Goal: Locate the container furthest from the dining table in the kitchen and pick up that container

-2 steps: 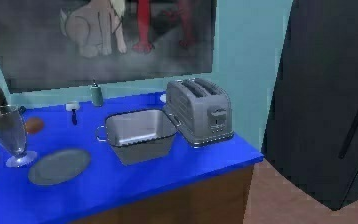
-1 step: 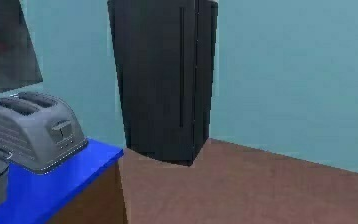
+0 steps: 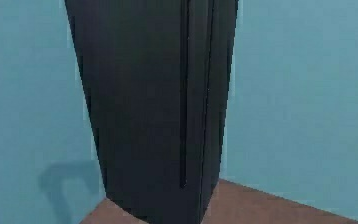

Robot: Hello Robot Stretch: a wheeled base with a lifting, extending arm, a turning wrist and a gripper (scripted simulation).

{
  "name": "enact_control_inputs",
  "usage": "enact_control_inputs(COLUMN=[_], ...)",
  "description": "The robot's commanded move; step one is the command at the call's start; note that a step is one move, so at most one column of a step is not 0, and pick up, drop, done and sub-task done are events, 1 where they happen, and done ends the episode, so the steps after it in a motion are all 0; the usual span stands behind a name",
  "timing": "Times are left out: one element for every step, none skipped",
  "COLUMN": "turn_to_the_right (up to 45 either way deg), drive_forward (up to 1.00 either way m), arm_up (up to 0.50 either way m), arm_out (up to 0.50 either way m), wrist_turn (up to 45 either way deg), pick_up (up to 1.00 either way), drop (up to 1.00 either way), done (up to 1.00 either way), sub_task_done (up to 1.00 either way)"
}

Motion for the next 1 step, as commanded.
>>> enact_control_inputs(turn_to_the_right=[-12.0], drive_forward=[0.00], arm_up=[0.00], arm_out=[0.00], wrist_turn=[0.0], pick_up=[0.00], drop=[0.00], done=[0.00], sub_task_done=[0.00])
